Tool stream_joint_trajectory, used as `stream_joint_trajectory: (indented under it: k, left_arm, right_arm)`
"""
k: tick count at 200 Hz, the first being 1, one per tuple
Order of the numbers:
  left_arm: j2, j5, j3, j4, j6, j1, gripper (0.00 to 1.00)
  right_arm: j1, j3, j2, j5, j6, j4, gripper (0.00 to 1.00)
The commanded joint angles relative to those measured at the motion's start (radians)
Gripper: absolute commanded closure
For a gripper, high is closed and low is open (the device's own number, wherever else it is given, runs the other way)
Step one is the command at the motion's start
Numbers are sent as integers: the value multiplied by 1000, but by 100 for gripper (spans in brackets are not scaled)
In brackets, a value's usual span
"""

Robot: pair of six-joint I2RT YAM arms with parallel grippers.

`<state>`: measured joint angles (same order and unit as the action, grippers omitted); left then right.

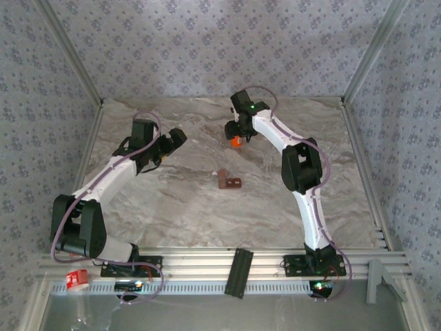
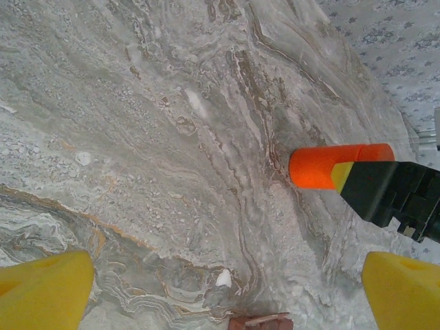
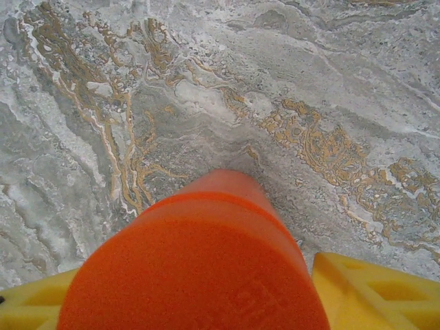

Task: Sort the pills into containers

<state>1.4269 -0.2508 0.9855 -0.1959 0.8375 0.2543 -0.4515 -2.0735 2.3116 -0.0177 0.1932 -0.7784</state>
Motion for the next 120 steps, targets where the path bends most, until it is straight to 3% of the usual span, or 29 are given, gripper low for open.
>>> stream_joint_trajectory:
  k: [1,67,120]
  left_arm:
    - [-32,-21,-16,30,-13,-4,0]
    - [-32,-24,-24,39,-10,-2,0]
    - [-4,-15,4,-9,-24,-1,0]
  right_arm:
    - [4,-40,-8,17,-3,-9,32]
    - [5,-34,-11,33,0,-14,38]
    - [6,-30,-20,52,-3,-24,60]
